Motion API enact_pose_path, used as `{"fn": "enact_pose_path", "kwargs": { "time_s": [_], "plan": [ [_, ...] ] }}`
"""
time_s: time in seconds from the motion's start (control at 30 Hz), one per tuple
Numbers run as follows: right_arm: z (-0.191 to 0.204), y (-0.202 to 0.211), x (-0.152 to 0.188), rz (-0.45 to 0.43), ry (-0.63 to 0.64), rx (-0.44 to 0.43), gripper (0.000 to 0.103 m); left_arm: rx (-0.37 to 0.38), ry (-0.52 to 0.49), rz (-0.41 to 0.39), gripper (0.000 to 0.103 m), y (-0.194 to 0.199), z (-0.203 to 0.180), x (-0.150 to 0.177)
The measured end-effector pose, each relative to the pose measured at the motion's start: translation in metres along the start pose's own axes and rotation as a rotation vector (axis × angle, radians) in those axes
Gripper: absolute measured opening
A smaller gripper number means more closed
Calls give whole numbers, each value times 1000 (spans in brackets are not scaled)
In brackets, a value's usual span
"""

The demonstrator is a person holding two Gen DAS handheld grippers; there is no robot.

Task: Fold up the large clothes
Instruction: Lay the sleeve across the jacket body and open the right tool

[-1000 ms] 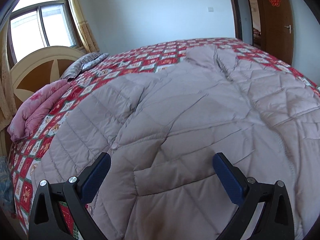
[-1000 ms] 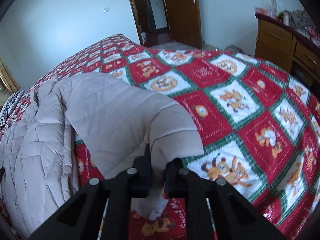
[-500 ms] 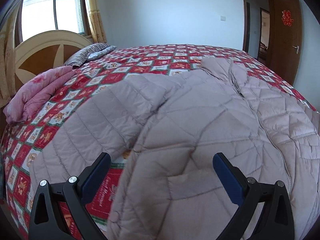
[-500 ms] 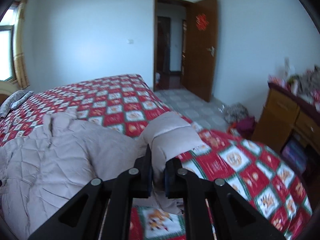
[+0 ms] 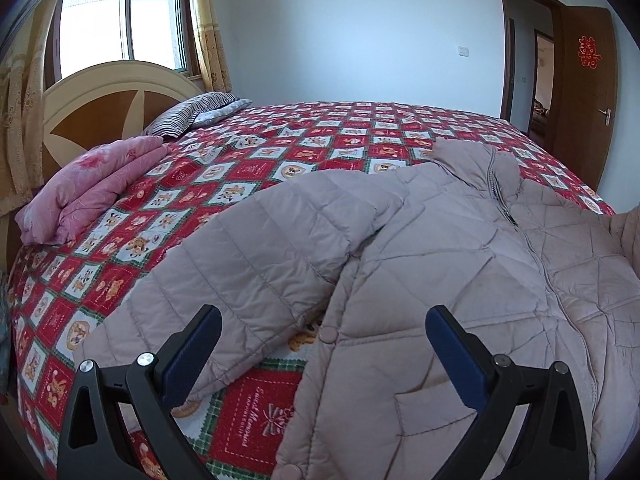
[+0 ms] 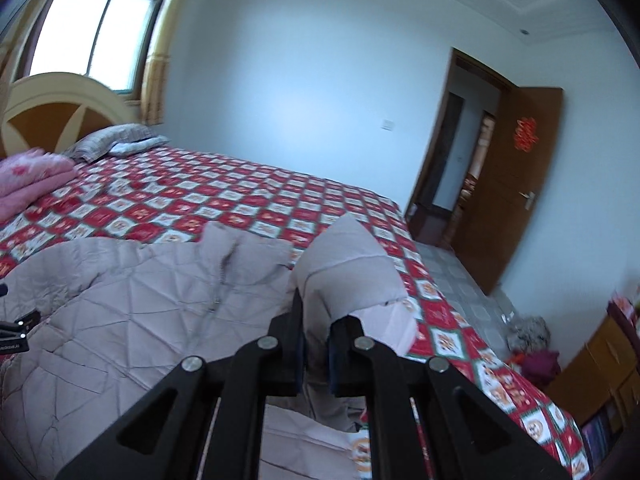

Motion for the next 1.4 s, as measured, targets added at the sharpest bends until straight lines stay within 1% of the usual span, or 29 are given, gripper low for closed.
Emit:
{"fn": "enact_pose_path", "kwargs": {
  "time_s": [0.07,0.27,0.4,0.53,0.63,0.8,0.83,0.87,0.9,0.93,0.97,1.0,1.03,1.1,1.17,1.23,1.3,1.37,1.4],
  "plan": [
    [25,-12,-1,5,27,-34,10,-3,0,-3,102,-1,4,-2],
    [89,-44,0,48,52,-145,10,-30,-3,-11,102,-3,17,-4],
    [135,-70,10,99,73,-217,10,-48,-1,1,102,-10,22,-2],
    [169,-88,25,144,100,-254,10,-60,-6,19,102,-17,25,1],
    [184,-101,34,178,101,-273,10,-72,-16,24,102,-20,25,4],
    [198,-114,46,222,89,-310,10,-88,-26,39,102,-25,24,4],
    [200,-115,48,234,87,-329,12,-90,-28,41,102,-26,23,4],
    [204,-118,49,253,87,-355,17,-95,-31,44,102,-26,22,3],
    [205,-119,49,262,82,-372,20,-96,-35,47,102,-25,20,1],
    [203,-118,49,262,70,-397,35,-97,-40,46,102,-24,17,-1],
    [201,-114,47,254,57,-432,66,-99,-49,41,102,-21,15,-4],
    [197,-107,45,234,38,-472,76,-105,-57,33,102,-18,12,-8],
    [191,-97,42,206,21,-500,79,-110,-62,25,102,-15,9,-12],
    [178,-80,38,172,22,-511,79,-97,-67,13,102,-9,2,-23],
    [154,-66,35,135,-3,-510,79,-80,-72,-10,102,-2,-10,-34],
    [124,-60,33,119,-52,-475,79,-60,-92,-36,102,3,-30,-47],
    [86,-65,32,115,-116,-398,70,-35,-116,-60,102,4,-57,-58],
    [47,-82,34,137,-166,-279,49,-9,-141,-75,102,0,-85,-68],
    [28,-92,36,154,-200,-227,44,-8,-159,-84,102,-5,-101,-72]
  ]
}}
Point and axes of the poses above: each gripper's, at about its wrist camera, not at the fingertips, and y roughly against the way its jaws point, z to its left, x to its underside, the point moved 2 cm from there along -y, roughly the way its jaws point, and after that the axes turned 5 degrees about x, right-handed, at the moved point
